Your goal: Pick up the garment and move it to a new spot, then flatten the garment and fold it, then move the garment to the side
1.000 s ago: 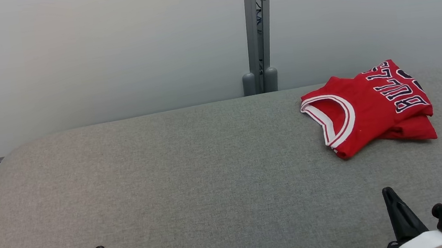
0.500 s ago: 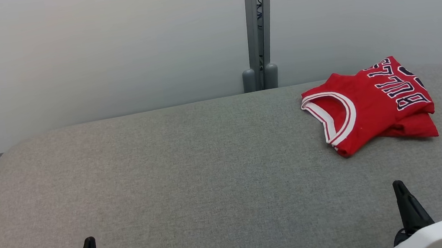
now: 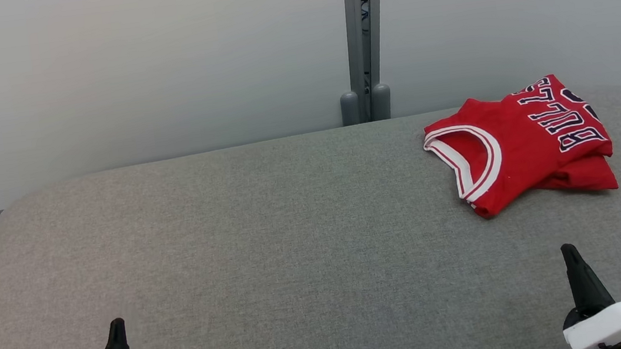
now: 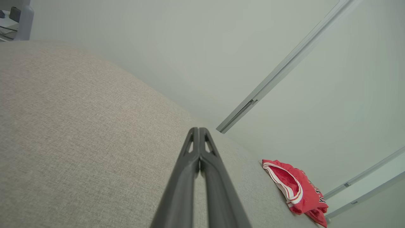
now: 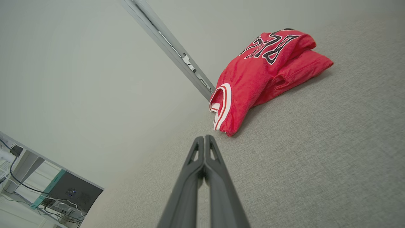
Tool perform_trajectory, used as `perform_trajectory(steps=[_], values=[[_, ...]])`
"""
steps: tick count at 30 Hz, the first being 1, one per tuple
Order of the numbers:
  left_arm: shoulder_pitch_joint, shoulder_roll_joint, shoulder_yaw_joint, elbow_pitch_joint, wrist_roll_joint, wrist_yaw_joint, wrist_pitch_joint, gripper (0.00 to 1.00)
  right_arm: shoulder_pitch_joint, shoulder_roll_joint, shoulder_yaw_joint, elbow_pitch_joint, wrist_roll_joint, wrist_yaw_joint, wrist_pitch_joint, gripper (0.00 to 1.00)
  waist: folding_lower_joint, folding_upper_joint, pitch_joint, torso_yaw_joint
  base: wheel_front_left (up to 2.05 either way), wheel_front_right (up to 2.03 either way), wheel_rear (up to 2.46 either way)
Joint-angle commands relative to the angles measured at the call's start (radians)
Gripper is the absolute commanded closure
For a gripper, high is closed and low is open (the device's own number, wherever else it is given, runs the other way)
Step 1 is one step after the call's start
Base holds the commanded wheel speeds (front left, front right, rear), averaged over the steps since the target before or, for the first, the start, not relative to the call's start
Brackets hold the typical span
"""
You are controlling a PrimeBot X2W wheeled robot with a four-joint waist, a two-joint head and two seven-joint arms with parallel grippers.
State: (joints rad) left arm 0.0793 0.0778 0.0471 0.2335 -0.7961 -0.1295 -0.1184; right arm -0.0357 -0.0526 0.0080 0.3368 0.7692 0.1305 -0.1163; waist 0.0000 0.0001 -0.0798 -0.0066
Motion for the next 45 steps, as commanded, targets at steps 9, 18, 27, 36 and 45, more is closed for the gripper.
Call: perform_trajectory(steps=[9,18,27,36,45], values=[[-0.055,0.001,0.015,-0.01,-0.121,-0.001,0.033,1.0,-0.037,-0.004,-0.021,-0.029,0.127,0.0,0.034,1.0,0.0,-0.0001,0.008,0.001,0.0,0.0,0.0],[-0.076,-0.003,0.023,-0.007,-0.223,-0.001,0.063,1.0,-0.044,-0.003,-0.037,-0.038,0.232,0.0,0.064,1.0,0.0,-0.0001,0.016,0.001,0.0,0.0,0.0],[-0.095,-0.006,0.031,-0.004,-0.317,-0.001,0.09,1.0,-0.049,-0.002,-0.051,-0.048,0.329,0.0,0.091,1.0,0.0,-0.0001,0.024,0.002,0.0,0.0,0.0],[-0.115,-0.01,0.038,-0.001,-0.412,-0.001,0.118,1.0,-0.054,-0.002,-0.065,-0.058,0.427,0.0,0.118,1.0,0.0,-0.0001,0.033,0.003,0.0,0.0,0.0],[-0.129,-0.012,0.044,0.001,-0.483,-0.001,0.138,1.0,-0.06,-0.001,-0.076,-0.064,0.5,0.0,0.138,1.0,0.0,-0.0001,0.04,0.003,0.0,0.0,0.0]])
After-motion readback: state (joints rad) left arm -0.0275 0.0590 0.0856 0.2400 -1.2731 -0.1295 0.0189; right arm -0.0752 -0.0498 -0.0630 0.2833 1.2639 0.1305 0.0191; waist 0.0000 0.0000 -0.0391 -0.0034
